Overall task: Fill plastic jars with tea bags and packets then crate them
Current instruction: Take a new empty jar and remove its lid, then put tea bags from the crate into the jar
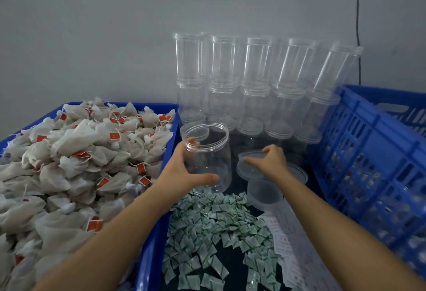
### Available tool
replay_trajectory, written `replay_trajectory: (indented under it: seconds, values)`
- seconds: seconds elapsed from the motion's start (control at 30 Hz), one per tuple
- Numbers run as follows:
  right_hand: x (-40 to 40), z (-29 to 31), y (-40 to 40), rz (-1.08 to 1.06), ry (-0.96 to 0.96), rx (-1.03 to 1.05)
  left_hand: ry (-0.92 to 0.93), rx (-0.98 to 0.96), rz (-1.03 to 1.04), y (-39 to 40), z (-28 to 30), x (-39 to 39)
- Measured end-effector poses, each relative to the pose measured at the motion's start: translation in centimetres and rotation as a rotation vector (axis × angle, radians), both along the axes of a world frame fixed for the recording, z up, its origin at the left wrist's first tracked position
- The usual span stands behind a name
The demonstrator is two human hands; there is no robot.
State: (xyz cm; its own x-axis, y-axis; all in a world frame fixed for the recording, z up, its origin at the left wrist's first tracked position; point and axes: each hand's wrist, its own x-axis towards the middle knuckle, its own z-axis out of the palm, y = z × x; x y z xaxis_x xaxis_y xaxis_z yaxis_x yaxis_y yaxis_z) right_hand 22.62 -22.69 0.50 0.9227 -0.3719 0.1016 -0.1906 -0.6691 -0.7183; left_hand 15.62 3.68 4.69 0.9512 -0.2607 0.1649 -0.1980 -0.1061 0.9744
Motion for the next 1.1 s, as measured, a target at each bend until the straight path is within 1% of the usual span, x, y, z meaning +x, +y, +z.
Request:
replay_trajectory:
  seconds: [0.1, 0.27, 0.37, 0.4, 0.43, 0.47, 0.5, 0.57, 0.6, 0.63, 0.7, 0.73, 0.8, 0.87, 0.93, 1.0, 1.1]
  values:
    - [0.8, -0.5, 0.1, 0.011, 0.096, -0.073, 0.01, -0.003, -0.018, -0.1, 0.1, -0.1]
    - [1.2, -0.3, 0.2, -0.001, 0.288, -0.295, -0.007, 0.032, -0.054, -0.5, -0.2, 0.0]
    - [0.9, 0.2, 0.4, 0.017, 0.431, -0.35, -0.005, 0.062, -0.069, -0.5, -0.2, -0.1]
    - [0.7, 0.8, 0.6, 0.027, 0.451, -0.357, -0.001, 0.069, -0.066, -0.5, -0.2, -0.1]
    - [0.4, 1.5, 0.8, 0.044, 0.438, -0.352, 0.001, 0.075, -0.056, -0.5, -0.3, -0.1]
    - [0.0, 2.4, 1.2, 0.076, 0.375, -0.295, -0.002, 0.081, -0.041, -0.5, -0.3, -0.1]
    - [-0.6, 3.2, 1.7, 0.134, 0.27, -0.149, -0.007, 0.092, -0.025, -0.5, -0.3, -0.1]
    - [-2.9, 5.0, 3.5, 0.308, 0.037, 0.337, -0.017, 0.117, -0.006, -0.5, 0.1, -0.3]
    - [-4.6, 5.6, 4.5, 0.408, -0.036, 0.511, -0.022, 0.126, -0.003, -0.5, 0.3, -0.5]
    - [-6.2, 5.8, 5.5, 0.483, -0.068, 0.566, -0.029, 0.135, -0.005, -0.6, 0.5, -0.6]
    - [-8.6, 5.7, 7.2, 0.61, -0.085, 0.542, -0.056, 0.129, -0.033, -0.7, 0.9, -1.2]
    - [-9.3, 5.4, 7.8, 0.637, -0.113, 0.533, -0.072, 0.123, -0.057, -0.9, 1.3, -1.6]
    - [-10.1, 4.9, 8.5, 0.615, -0.198, 0.569, -0.092, 0.152, -0.095, -1.0, 2.2, -2.5]
    - [-10.6, 4.8, 9.0, 0.583, -0.229, 0.6, -0.131, 0.215, -0.16, -0.8, 3.3, -3.2]
    - [-11.1, 4.7, 9.2, 0.571, -0.237, 0.596, -0.145, 0.333, -0.214, -0.2, 4.4, -3.6]
    - [-11.5, 4.4, 9.4, 0.562, -0.259, 0.573, -0.122, 0.483, -0.224, 0.7, 5.3, -3.6]
    - [-12.1, 3.8, 10.2, 0.584, -0.26, 0.564, -0.106, 0.815, -0.166, 2.9, 5.8, -2.7]
